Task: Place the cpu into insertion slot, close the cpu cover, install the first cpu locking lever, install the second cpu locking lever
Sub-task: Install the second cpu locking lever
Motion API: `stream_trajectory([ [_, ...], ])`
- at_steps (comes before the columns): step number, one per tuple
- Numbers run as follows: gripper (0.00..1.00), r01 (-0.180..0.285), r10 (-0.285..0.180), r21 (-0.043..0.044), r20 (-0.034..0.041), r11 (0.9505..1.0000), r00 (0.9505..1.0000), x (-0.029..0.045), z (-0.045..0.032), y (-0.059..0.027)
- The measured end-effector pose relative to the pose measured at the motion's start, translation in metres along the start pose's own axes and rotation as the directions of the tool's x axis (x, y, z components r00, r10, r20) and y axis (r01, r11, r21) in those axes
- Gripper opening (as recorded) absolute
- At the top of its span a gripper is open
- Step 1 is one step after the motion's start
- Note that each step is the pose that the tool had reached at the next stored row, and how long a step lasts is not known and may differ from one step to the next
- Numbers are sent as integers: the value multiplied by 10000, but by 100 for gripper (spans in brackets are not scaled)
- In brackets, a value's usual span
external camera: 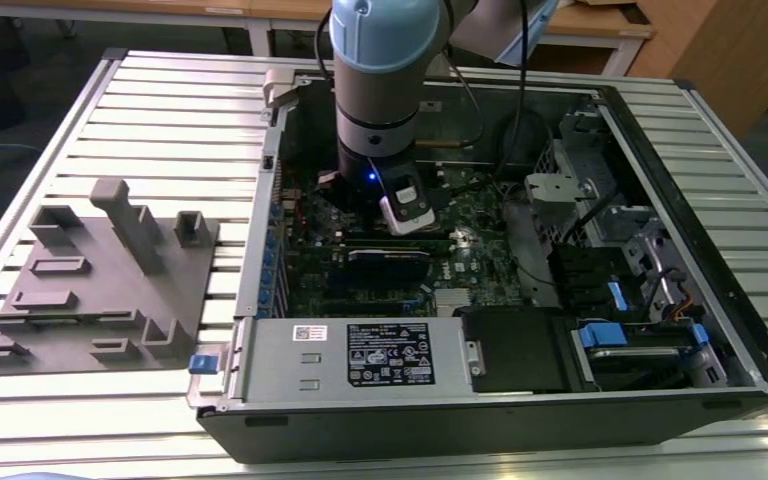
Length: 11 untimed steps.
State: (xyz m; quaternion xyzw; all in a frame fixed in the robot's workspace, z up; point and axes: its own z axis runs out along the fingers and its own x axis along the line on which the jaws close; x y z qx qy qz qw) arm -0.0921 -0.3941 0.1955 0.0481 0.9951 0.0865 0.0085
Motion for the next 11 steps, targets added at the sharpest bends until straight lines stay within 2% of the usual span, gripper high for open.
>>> stream_trajectory([
  [4,11,0,0,-2,1,10000,10000,-1,-59,11],
  [11,11,0,0,0,0,10000,10000,-3,-259,46],
])
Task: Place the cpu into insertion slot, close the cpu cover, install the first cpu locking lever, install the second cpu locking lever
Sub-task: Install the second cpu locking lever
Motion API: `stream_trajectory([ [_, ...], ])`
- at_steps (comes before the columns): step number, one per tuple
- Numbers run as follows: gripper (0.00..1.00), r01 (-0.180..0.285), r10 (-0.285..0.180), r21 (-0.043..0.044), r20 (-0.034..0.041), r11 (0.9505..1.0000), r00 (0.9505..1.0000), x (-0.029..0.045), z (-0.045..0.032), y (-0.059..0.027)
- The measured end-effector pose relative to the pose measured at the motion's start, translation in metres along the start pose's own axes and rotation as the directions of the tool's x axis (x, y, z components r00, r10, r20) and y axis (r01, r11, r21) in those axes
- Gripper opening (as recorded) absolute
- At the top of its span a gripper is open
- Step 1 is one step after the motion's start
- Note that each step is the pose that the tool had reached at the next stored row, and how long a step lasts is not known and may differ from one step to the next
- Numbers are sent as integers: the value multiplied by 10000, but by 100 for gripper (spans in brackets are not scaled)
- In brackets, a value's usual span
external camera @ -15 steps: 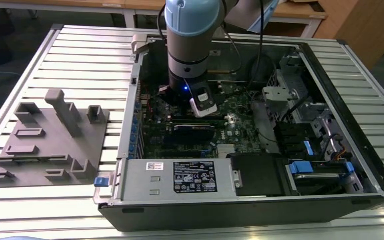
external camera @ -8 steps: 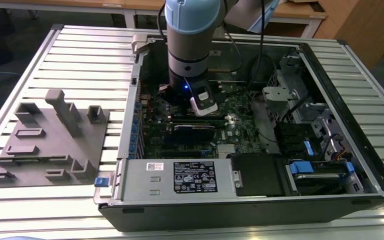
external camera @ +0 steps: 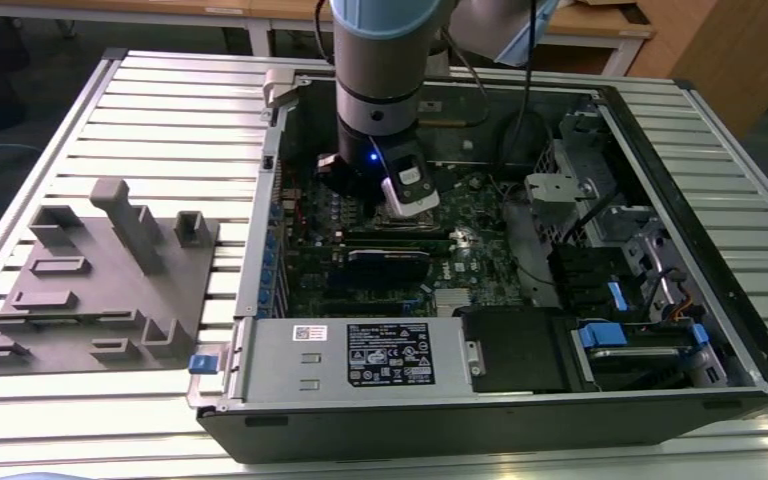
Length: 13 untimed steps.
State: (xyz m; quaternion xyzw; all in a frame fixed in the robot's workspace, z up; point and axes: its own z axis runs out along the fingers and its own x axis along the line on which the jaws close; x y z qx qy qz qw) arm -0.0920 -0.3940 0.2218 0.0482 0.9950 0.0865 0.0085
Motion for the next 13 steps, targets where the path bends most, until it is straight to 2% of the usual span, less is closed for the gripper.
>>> stream_trajectory([
  [5,11,0,0,1,-1,10000,10000,-1,-133,23],
  [9,11,1,-1,2,-2,10000,10000,-17,-140,26],
  [13,11,1,-1,0,0,10000,10000,-100,-137,34],
])
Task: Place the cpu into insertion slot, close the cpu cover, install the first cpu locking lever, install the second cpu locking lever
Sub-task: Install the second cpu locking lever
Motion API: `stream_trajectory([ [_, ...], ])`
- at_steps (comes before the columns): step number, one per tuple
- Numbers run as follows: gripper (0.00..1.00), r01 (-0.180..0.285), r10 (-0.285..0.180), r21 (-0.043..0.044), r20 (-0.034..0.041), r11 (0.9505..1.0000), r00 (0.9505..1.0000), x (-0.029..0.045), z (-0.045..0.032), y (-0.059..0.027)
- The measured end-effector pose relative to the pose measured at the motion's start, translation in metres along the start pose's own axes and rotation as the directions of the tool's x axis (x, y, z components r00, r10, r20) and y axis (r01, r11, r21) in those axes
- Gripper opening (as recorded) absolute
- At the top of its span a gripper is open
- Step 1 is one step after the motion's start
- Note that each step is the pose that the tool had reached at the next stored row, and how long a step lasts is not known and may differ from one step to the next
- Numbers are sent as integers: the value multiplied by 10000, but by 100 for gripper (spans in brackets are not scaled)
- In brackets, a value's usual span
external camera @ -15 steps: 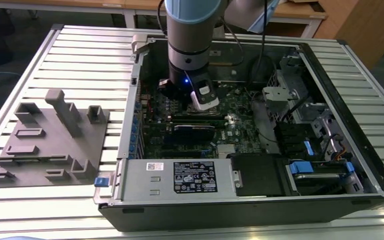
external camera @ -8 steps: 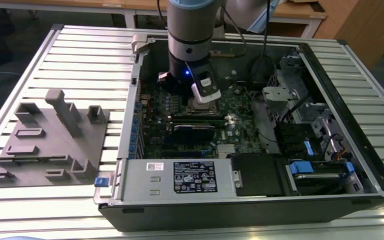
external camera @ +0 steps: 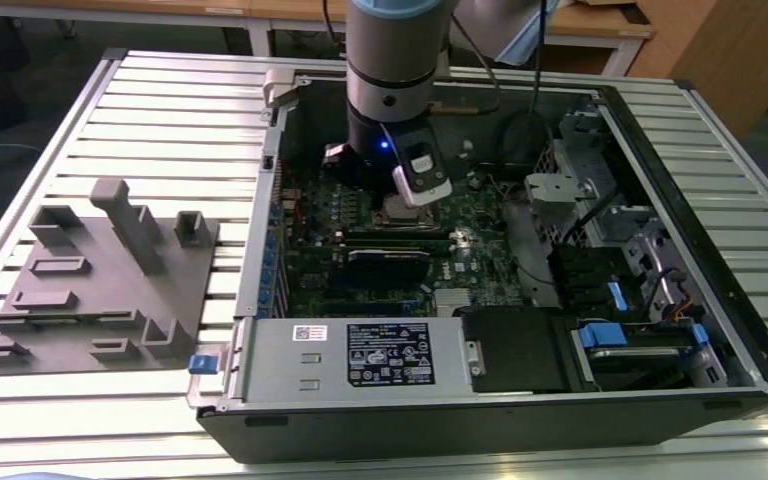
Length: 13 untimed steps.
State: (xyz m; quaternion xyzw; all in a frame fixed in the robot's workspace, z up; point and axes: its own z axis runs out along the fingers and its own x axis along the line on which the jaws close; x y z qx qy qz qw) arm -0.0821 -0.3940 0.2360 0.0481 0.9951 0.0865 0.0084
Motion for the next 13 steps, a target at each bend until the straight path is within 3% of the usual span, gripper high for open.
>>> stream_trajectory([
  [13,11,-1,1,0,-1,10000,10000,-386,10,38],
])
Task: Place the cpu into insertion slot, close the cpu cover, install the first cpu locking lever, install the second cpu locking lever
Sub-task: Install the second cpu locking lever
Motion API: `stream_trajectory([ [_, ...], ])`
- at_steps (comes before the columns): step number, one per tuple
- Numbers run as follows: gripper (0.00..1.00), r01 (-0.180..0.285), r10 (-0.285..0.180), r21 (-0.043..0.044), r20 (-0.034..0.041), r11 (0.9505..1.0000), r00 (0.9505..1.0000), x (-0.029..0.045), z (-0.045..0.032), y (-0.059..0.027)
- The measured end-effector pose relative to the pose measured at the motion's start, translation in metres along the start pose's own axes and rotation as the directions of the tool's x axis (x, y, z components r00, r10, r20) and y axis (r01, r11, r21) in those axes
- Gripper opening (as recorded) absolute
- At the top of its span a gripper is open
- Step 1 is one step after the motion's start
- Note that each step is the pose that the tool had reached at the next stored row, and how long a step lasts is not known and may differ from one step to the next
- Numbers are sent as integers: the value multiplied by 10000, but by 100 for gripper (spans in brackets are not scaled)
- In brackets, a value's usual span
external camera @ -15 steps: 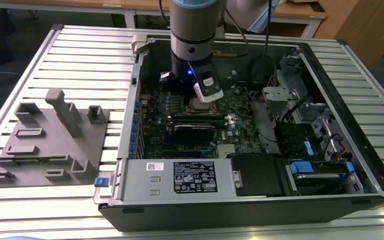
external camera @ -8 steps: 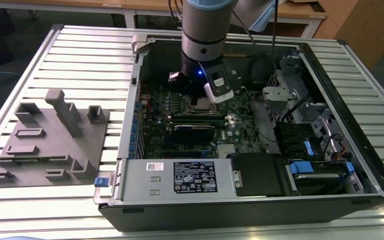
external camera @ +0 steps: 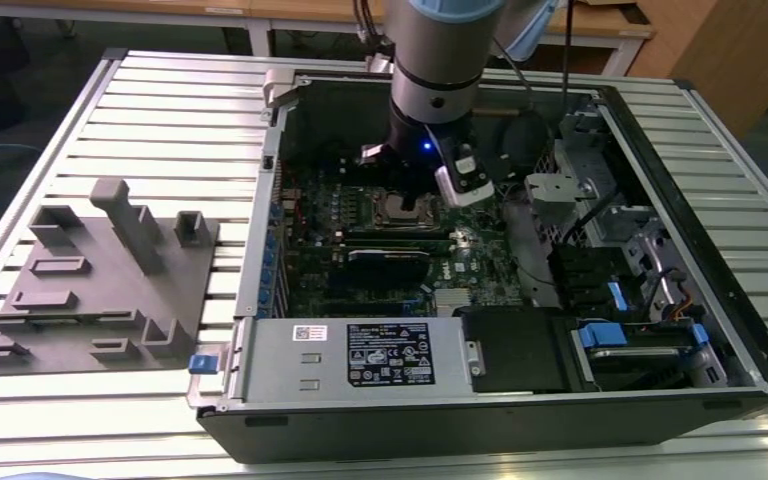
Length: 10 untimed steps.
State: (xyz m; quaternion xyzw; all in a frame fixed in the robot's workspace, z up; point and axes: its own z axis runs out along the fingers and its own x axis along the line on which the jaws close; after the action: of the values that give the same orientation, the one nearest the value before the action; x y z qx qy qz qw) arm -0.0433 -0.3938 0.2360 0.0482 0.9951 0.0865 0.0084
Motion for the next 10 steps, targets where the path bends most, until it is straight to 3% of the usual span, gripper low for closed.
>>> stream_trajectory([
  [6,11,3,-3,44,6,10000,10000,0,18,100],
  [10,11,2,-2,46,5,10000,10000,-74,20,108],
])
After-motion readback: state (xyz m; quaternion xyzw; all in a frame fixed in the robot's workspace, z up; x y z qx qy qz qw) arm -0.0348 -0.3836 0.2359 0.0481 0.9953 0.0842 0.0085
